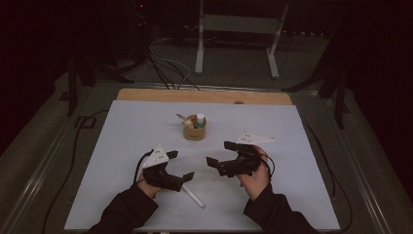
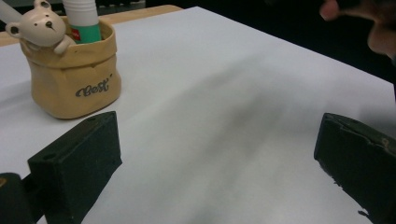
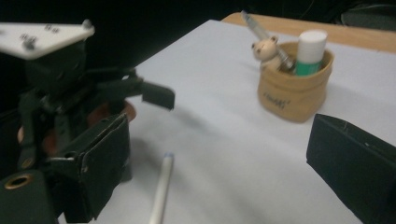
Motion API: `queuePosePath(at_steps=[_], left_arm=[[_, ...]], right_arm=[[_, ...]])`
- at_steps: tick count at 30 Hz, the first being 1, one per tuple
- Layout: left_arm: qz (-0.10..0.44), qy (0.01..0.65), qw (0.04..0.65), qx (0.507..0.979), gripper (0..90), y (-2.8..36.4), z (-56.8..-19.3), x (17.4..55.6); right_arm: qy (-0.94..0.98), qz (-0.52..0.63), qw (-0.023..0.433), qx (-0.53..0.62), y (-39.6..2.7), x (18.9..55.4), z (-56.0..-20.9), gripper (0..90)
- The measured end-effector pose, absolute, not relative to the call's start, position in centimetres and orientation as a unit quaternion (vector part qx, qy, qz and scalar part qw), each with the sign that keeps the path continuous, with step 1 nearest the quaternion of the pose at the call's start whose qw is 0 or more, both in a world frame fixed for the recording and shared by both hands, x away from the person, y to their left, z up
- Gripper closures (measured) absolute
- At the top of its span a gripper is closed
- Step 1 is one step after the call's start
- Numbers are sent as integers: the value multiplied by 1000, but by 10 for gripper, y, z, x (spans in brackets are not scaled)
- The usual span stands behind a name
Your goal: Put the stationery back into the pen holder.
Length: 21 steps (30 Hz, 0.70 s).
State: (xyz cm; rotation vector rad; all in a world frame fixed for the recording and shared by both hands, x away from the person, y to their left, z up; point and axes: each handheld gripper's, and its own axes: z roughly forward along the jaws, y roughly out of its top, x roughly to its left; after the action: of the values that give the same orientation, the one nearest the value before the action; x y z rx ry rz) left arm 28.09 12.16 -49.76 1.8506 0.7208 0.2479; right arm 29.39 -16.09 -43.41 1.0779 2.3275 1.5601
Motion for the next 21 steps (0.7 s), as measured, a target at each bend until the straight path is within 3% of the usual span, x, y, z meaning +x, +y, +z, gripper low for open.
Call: queuePosePath(at_steps=[7, 21], left_arm=[[106, 304, 537, 780, 12, 122, -499, 282], [110, 310, 538, 777, 12, 123, -499, 284]], right_arm=[[775, 522, 45, 353, -156, 274, -450, 64], [801, 495, 56, 332, -141, 250, -473, 66]])
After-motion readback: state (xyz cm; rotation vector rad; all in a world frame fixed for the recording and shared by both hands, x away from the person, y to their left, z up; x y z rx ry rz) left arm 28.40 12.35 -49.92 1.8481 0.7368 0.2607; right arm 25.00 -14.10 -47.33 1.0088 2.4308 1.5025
